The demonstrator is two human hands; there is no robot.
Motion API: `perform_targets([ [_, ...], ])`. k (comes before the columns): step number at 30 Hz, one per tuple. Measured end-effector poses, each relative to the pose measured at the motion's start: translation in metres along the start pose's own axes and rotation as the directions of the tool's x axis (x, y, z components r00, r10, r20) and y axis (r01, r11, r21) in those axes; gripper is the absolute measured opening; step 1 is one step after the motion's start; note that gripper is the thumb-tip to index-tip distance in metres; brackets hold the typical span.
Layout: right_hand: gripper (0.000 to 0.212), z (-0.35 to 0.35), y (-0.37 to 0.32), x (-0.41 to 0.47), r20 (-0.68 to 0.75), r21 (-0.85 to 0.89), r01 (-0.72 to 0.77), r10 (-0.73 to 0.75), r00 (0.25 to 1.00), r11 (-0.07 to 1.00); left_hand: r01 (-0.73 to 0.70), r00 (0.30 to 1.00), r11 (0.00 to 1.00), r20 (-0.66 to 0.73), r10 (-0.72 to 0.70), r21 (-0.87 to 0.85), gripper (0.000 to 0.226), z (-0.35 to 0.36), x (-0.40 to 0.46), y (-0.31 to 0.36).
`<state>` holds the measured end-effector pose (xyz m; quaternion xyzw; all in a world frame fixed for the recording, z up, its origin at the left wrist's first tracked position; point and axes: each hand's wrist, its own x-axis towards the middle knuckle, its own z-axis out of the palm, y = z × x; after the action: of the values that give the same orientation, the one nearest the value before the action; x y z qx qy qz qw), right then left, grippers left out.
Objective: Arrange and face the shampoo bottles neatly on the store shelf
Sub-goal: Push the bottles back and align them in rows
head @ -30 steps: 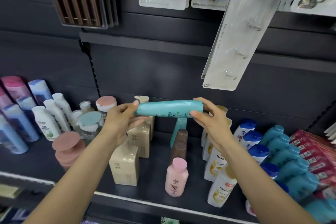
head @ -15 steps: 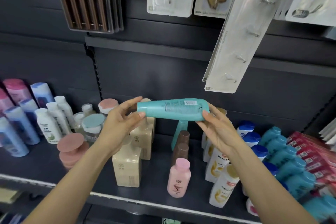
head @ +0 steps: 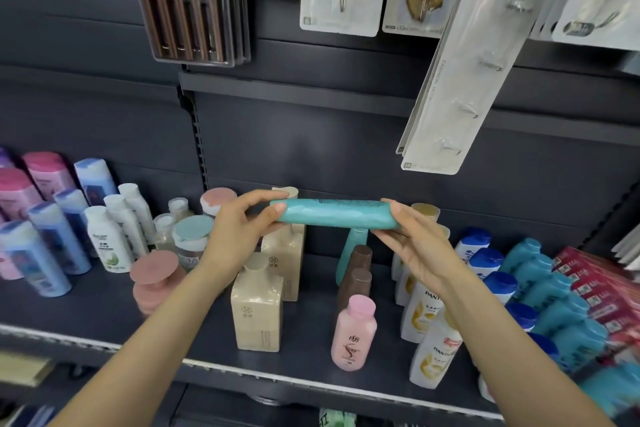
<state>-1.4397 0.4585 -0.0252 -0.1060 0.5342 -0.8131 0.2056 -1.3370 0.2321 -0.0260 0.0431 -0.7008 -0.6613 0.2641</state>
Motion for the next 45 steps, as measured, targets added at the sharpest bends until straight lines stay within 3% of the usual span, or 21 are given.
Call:
perform_targets([
  [4, 0.029, 0.001, 0.0, -0.005, 0.028, -0.057, -0.013, 0.015, 0.999, 0.998, 0.026, 0.999, 1.0, -0.033, -0.026, 0.006, 0.013, -0.001, 0.005, 0.001],
  [8, 0.024, 0.007, 0.0, -0.003, -0.086, -0.161, -0.04, 0.026, 0.996, 0.986, 0.056, 0.996, 0.998, -0.071, -0.057, -0.016, 0.015, 0.005, 0.01, 0.003],
  [13, 0.042, 0.008, 0.0, 0.004, -0.252, -0.364, -0.161, 0.069, 0.965, 0.918, 0.11, 0.993, 0.994, -0.036, -0.11, -0.013, 0.029, 0.013, 0.012, 0.005],
  [15, 0.044, 0.007, 0.001, 0.007, -0.281, -0.388, -0.188, 0.078, 0.956, 0.902, 0.173, 0.984, 0.978, -0.019, -0.177, -0.119, 0.028, 0.017, 0.013, 0.006],
  [17, 0.041, 0.004, 0.001, 0.011, -0.274, -0.403, -0.178, 0.067, 0.959, 0.898, 0.206, 0.978, 0.953, 0.005, -0.21, -0.221, 0.029, 0.022, 0.015, 0.005],
  [24, 0.033, -0.018, 0.0, 0.024, -0.1, -0.518, -0.022, -0.035, 0.994, 0.855, 0.181, 0.976, 0.943, -0.069, -0.208, -0.278, 0.028, 0.039, 0.029, -0.002],
  [28, 0.034, -0.039, -0.006, 0.04, -0.082, -0.753, 0.047, -0.165, 0.983, 0.656, 0.144, 0.972, 0.969, -0.153, -0.176, -0.201, 0.027, 0.048, 0.041, -0.008],
  [31, 0.035, -0.062, -0.009, 0.058, -0.015, -0.959, 0.061, -0.261, 0.965, 0.278, 0.094, 0.978, 0.993, -0.18, -0.105, -0.072, 0.027, 0.057, 0.053, -0.013],
  [33, 0.037, -0.077, -0.009, 0.069, 0.054, -0.99, 0.083, -0.242, 0.969, 0.112, 0.051, 0.983, 0.998, -0.177, -0.046, 0.024, 0.026, 0.065, 0.06, -0.014],
  [40, 0.045, -0.107, -0.019, 0.094, 0.109, -0.992, 0.098, -0.153, 0.982, -0.074, -0.18, 0.981, 0.912, 0.002, 0.193, 0.369, 0.031, 0.098, 0.083, -0.022],
  [45, 0.061, -0.121, -0.017, 0.103, 0.111, -0.987, 0.109, -0.005, 0.994, -0.121, -0.2, 0.98, 0.856, 0.111, 0.167, 0.477, 0.036, 0.111, 0.104, -0.045],
])
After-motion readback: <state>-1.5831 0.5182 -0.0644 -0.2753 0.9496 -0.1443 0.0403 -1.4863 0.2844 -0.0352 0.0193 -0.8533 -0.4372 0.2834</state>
